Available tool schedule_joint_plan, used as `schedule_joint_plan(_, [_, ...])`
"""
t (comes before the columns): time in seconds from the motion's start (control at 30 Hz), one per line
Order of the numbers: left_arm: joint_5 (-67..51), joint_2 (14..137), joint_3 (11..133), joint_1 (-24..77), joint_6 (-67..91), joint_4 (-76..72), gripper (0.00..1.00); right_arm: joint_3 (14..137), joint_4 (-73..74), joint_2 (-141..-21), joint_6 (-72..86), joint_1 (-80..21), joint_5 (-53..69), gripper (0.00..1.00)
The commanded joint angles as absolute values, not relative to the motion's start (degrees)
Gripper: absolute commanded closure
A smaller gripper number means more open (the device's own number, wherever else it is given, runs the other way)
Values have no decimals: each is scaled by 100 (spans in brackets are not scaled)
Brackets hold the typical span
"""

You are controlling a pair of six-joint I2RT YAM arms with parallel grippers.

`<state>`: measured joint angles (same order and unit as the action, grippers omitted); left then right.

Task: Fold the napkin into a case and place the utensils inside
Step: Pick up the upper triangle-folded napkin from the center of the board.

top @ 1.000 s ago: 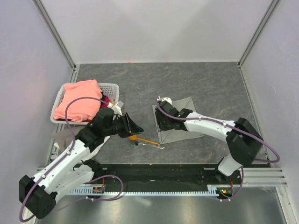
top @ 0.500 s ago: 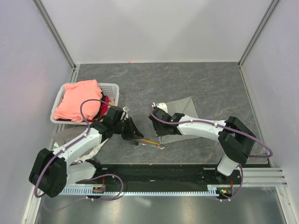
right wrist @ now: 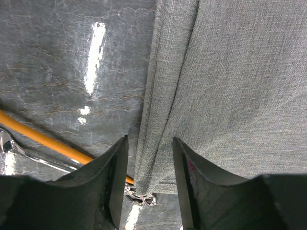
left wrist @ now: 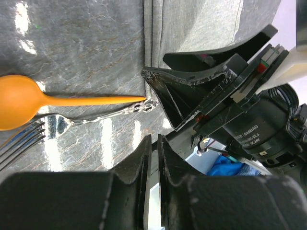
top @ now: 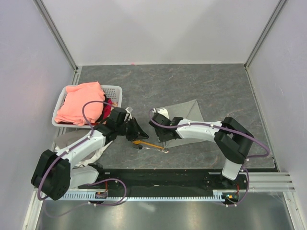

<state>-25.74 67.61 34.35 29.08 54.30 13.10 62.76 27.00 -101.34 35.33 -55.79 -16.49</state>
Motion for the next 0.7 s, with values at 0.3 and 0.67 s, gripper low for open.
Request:
schedule_joint_plan(0.3, [-2619, 7057, 3779, 2435, 5792, 1090, 74, 6671, 2944, -10679, 3788, -6056, -2688, 64])
schedule_joint_plan(0.67, [-2900, 8471, 4341, 2408, 6055, 115, 52, 6180, 2507, -10135, 2902, -5924, -2866, 100])
